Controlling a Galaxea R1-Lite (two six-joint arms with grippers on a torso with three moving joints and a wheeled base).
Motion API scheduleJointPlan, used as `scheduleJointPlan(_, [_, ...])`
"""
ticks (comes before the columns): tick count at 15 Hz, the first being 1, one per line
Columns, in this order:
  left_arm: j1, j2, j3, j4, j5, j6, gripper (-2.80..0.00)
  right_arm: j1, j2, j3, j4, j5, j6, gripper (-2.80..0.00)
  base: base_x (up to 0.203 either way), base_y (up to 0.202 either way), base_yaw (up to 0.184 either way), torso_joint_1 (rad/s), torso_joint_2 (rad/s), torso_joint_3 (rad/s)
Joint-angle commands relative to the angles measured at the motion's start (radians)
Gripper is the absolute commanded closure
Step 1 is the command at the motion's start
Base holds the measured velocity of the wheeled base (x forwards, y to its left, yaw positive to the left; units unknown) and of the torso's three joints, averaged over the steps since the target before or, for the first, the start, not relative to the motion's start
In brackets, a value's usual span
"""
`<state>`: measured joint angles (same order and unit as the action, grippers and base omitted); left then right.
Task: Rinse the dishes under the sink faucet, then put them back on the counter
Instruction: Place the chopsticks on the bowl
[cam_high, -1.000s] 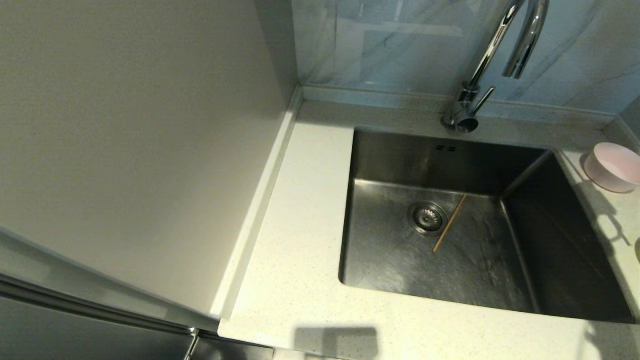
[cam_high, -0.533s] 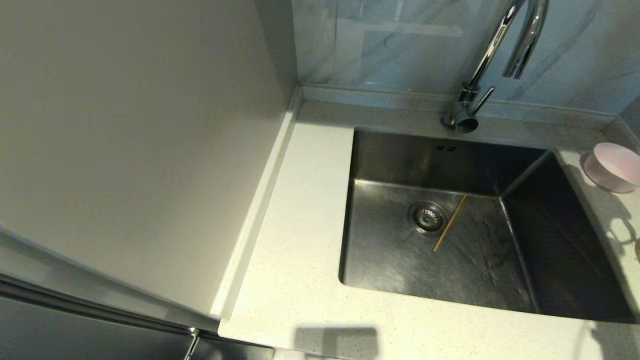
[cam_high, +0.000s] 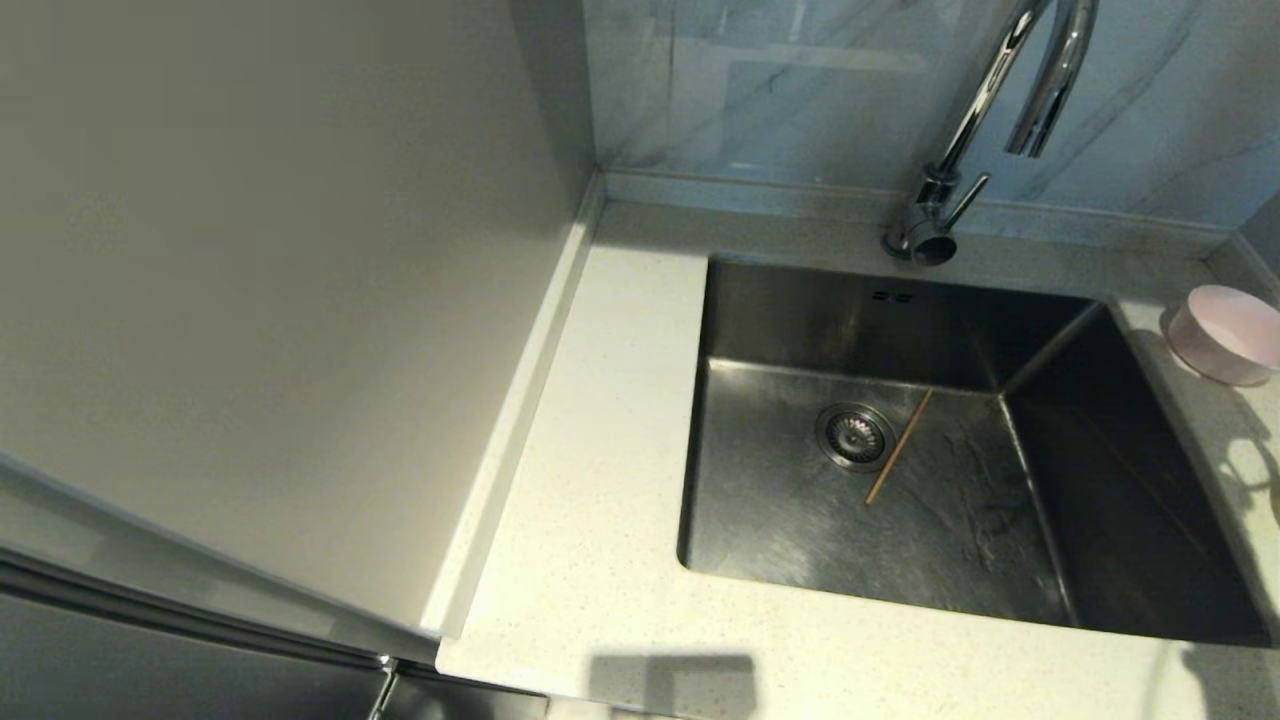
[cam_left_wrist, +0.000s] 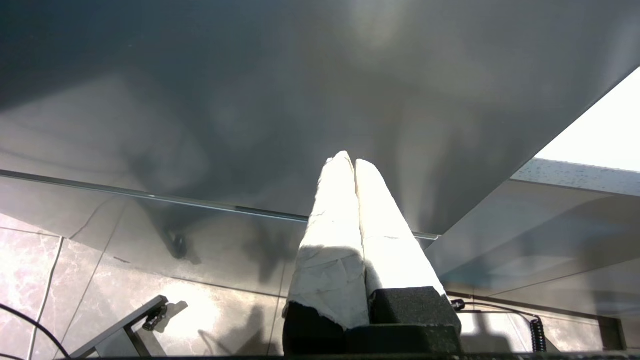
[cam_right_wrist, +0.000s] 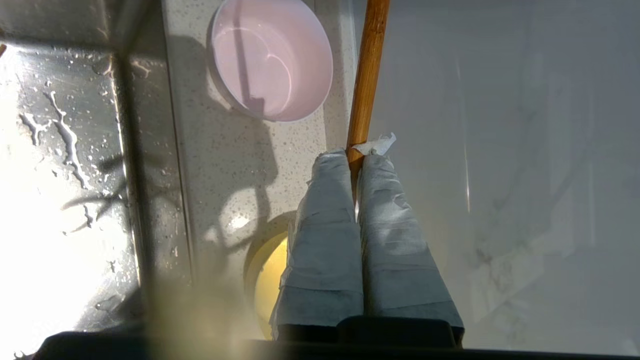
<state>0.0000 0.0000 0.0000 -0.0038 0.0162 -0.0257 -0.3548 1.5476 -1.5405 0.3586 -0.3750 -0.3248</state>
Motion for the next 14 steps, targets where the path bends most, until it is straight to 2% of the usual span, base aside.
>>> scheduleJointPlan(1, [0.0,-0.003,0.0,-0.001,0.001,0.0,0.0,-0.004,0.01,0.003,0.002,-0.004,-0.002,0.0,0.0,0.0,0.0,0.0,0.0,0.0])
scheduleJointPlan(9, [0.0,-0.003,0.0,-0.001,0.001,0.0,0.0,-0.065,0.054,0.085,0.003,-0.004,-0.005,0.0,0.0,0.0,0.0,0.0,0.0,0.0])
scheduleJointPlan(14, [0.0,-0.003,0.0,-0.001,0.001,0.0,0.0,-0.09,0.113,0.113,-0.001,-0.004,-0.061,0.0,0.0,0.0,0.0,0.0,0.0,0.0])
